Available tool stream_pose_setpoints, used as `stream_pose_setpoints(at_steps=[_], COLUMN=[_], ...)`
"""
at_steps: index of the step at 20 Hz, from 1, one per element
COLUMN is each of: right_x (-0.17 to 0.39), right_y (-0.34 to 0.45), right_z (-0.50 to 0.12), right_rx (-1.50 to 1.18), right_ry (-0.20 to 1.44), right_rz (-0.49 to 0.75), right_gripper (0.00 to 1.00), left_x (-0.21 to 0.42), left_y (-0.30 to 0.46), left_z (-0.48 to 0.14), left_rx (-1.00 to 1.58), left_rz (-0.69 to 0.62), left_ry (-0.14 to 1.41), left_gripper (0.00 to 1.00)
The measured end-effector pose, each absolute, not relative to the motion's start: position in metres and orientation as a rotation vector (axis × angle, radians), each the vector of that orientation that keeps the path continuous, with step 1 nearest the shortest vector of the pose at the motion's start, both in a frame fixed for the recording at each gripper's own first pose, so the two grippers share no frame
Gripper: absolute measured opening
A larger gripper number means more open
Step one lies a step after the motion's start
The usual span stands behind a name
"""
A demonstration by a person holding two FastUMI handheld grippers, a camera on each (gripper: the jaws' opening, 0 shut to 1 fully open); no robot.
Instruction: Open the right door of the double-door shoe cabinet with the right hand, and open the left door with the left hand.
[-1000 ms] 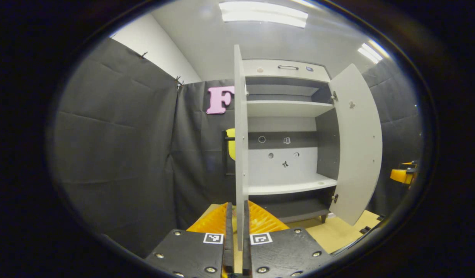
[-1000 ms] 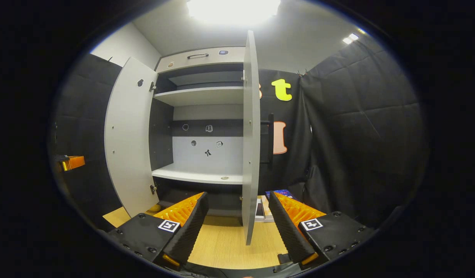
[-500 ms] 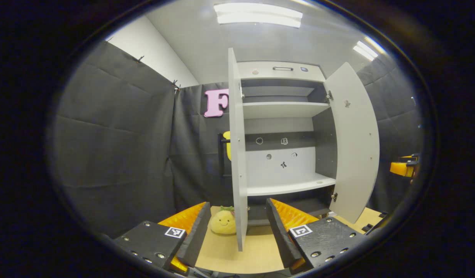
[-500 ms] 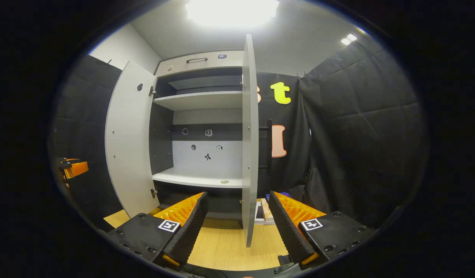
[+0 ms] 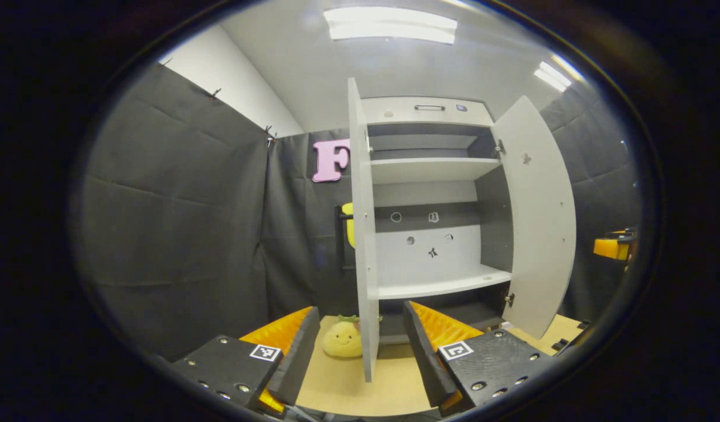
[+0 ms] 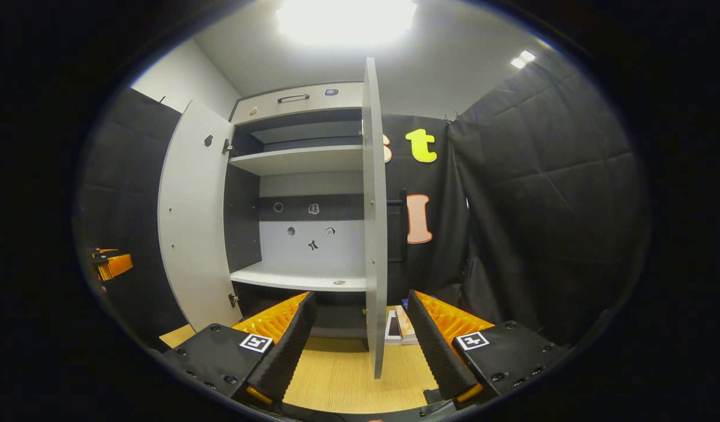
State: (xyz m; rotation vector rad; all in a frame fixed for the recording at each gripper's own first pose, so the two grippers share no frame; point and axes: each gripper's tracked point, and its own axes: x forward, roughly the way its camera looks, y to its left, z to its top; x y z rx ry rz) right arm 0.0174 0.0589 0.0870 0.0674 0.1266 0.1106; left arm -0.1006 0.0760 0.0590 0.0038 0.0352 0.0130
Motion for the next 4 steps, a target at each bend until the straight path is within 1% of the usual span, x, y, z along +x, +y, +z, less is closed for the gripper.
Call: stream_pose_setpoints(at_steps=[3, 4], right_x=[0.0154, 0.0152], right_y=[0.0611, 0.0615], right_z=[0.0914, 0.0925], right_rx=[0.073, 0.075], right_ry=[0.112, 0.109], right_rz=[0.113, 0.113], right_gripper=[0.98, 0.92], left_x=[-0.1041, -0.1041], left_y=[0.0788, 0.0795], left_z=[0.0581, 0.0593], left_rx=[0.018, 0.019], left_rz=[0.019, 0.023], left_ry=[0.028, 0.024], left_gripper=[0.82, 0.82])
